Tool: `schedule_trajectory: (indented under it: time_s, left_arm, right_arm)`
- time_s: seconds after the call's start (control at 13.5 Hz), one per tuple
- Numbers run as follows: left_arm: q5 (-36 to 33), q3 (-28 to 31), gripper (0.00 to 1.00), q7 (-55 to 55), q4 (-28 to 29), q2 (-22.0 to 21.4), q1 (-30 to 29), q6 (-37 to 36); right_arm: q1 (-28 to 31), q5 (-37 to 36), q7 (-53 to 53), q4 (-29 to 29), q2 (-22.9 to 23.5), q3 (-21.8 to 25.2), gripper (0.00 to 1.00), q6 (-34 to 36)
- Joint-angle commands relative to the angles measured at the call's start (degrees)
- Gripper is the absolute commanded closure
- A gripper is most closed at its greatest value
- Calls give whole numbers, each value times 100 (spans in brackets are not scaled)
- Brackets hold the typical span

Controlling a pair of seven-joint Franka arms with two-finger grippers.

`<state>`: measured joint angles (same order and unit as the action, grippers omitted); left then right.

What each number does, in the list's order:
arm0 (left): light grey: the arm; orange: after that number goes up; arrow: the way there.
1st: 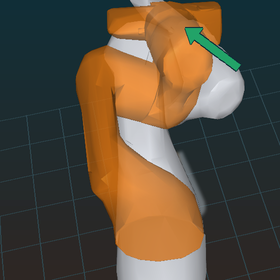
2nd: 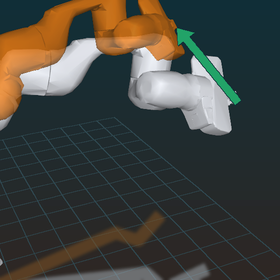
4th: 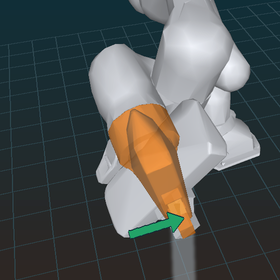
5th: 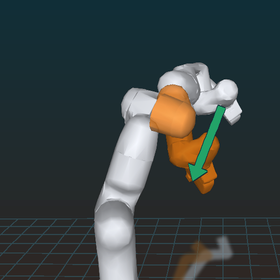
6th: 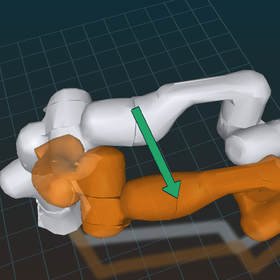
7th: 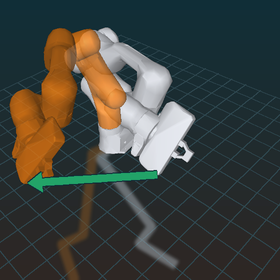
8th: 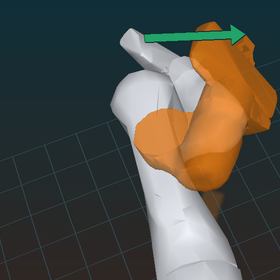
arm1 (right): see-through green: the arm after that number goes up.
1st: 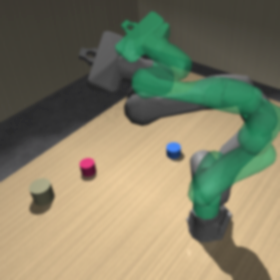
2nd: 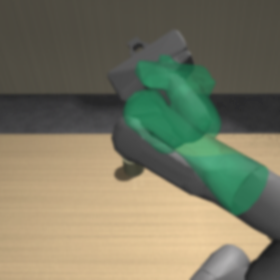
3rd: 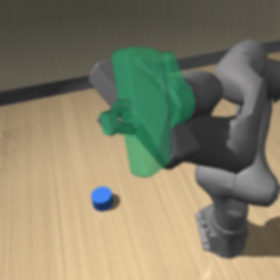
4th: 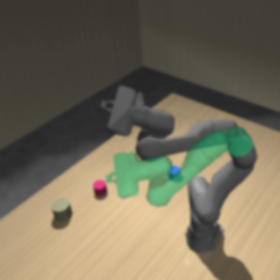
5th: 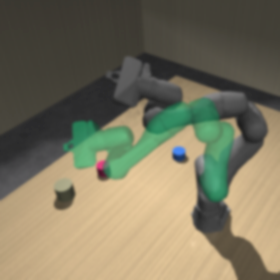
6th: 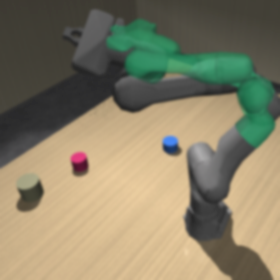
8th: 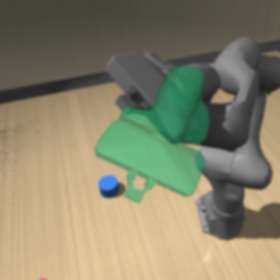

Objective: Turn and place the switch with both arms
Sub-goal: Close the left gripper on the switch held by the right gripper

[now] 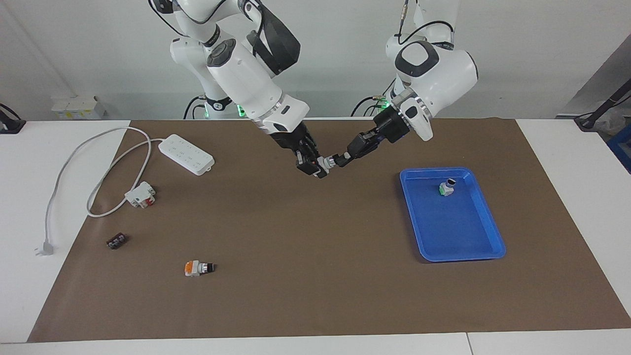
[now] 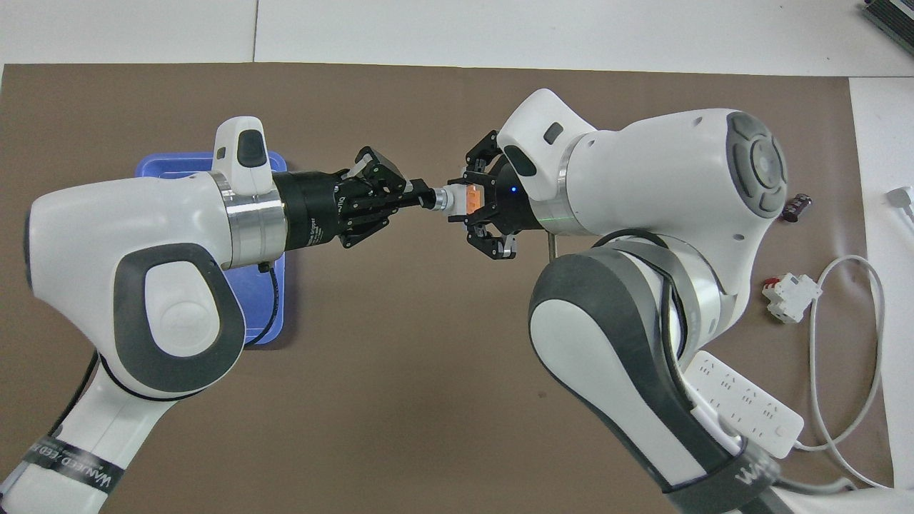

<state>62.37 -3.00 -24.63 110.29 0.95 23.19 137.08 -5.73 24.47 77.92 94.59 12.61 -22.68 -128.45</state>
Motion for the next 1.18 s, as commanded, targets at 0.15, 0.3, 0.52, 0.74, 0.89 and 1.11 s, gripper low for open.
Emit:
schedule_trajectory:
  time_s: [0.15,0.3,0.52,0.74,0.89,1.11]
  left_arm:
    - [56,10,100,-346,-96,90,54,-129]
    - [38,-8,100,-1136,-122,90,54,-76]
    - [3,-16,100,-2288,-140,63,54,-41]
    - [-58,-16,100,-3308,-148,11,54,-32]
    - [-268,-78,100,-4325,-236,2,63,-32]
    - [-743,-78,100,-5820,-315,-7,55,-32]
  right_arm:
    - [36,189,-101,173,-206,-26,100,-57]
    - [36,189,-171,200,-224,-26,100,-57]
    - [28,189,-189,200,-224,-26,100,-75]
    - [19,189,-198,208,-241,-26,100,-75]
    - [28,189,-198,208,-241,-26,100,-66]
    - [19,181,-268,208,-241,-26,100,-75]
